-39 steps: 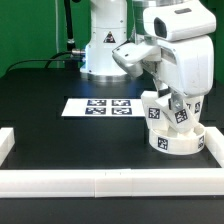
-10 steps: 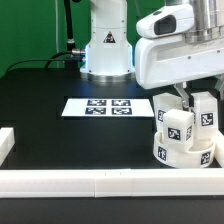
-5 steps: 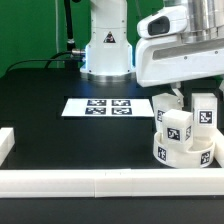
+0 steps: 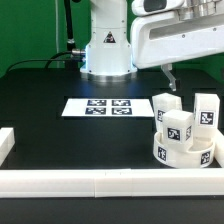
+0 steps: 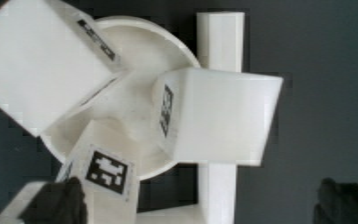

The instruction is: Assemble stool

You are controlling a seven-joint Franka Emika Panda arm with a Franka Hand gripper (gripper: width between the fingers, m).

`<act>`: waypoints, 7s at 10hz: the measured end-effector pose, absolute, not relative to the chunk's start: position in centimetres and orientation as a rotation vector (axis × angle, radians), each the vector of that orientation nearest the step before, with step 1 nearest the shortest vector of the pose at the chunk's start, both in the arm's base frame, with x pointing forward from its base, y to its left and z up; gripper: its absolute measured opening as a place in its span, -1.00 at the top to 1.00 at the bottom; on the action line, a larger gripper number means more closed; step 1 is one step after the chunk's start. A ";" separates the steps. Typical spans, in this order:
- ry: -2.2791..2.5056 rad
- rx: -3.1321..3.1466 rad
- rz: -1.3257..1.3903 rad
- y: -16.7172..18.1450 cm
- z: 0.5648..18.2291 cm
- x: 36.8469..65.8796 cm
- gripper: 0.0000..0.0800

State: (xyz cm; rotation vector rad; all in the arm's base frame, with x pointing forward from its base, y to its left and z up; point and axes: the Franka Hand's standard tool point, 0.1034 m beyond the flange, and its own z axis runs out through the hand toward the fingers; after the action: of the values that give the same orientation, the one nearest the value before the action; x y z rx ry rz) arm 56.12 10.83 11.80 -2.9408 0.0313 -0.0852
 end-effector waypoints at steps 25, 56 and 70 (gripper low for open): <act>-3.089 -0.851 -0.019 10.0 11.3 57.0 -0.62; -2.443 -1.979 -0.022 12.4 7.6 56.1 0.15; -0.751 -2.967 -0.088 12.3 7.5 54.7 0.15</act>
Offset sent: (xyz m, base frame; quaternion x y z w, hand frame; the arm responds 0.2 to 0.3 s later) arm 0.0107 -0.0082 0.0111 -0.0348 -0.0490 -0.3779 0.9239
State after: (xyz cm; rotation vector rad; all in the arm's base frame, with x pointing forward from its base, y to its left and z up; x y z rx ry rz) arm 54.74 12.34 7.50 -2.9668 -0.7509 -0.0876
